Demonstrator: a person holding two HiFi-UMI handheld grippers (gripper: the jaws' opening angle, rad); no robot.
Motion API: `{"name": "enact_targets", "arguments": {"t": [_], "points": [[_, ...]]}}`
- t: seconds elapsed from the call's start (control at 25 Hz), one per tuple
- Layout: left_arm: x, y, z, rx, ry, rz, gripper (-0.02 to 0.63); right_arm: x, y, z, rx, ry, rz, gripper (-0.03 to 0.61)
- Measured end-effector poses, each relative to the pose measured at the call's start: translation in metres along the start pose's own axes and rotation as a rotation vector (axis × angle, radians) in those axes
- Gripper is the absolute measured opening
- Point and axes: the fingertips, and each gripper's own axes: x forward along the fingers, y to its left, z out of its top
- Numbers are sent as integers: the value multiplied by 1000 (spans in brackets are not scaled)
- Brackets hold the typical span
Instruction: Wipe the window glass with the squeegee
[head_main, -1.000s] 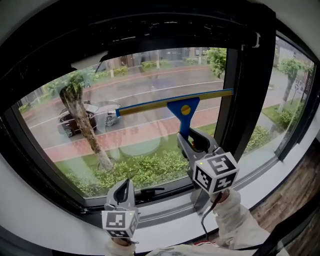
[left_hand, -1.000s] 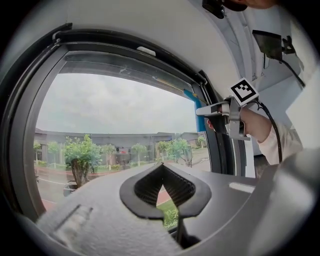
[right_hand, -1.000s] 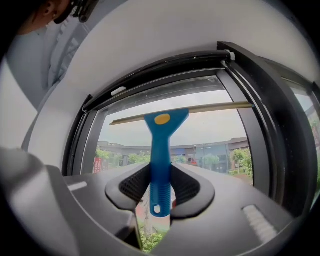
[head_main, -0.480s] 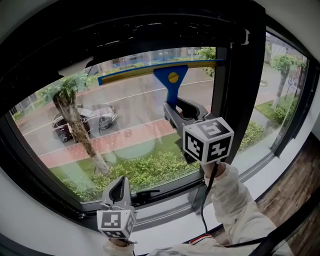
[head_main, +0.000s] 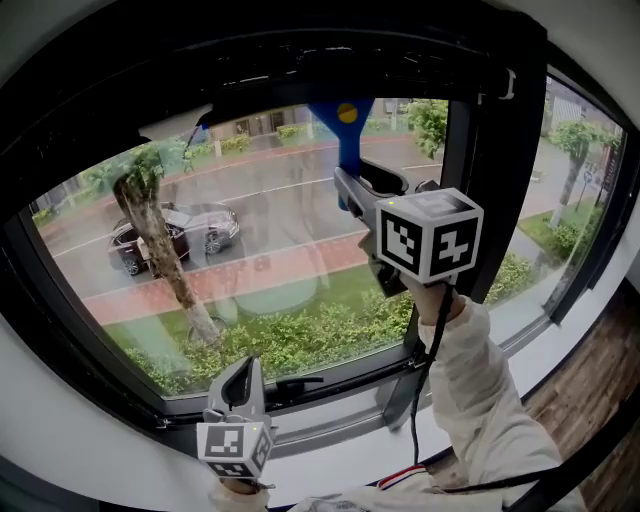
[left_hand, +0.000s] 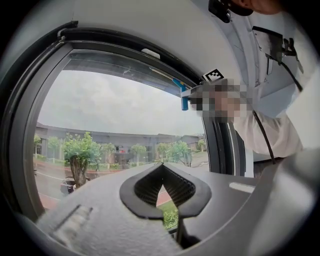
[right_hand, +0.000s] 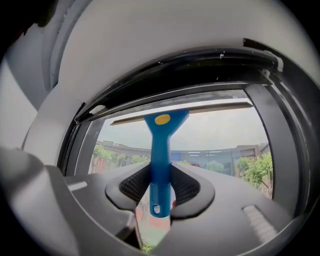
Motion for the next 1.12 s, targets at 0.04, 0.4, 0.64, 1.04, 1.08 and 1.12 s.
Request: {"name": "enact_targets", "arguments": {"t": [0.04, 0.4, 0.64, 1.04, 1.08, 1.12], "points": [[-1, 0, -1, -6, 2, 1, 0, 1, -2, 0, 16, 9, 0, 133], [-6, -2, -6, -39, 2, 0, 0, 4, -5, -1, 59, 10, -44, 133], [-13, 2, -11, -43, 13, 12, 0, 1, -3, -17, 70, 36, -46, 133], [-18, 1, -23, -50, 45, 6, 0, -5, 7, -62, 82, 97, -37, 133], [-18, 0, -24, -52, 49, 5, 0, -7, 8, -67, 85, 103, -38, 133], [-19, 0, -25, -53, 53, 3, 0, -8, 9, -71, 88, 108, -39, 133]]}}
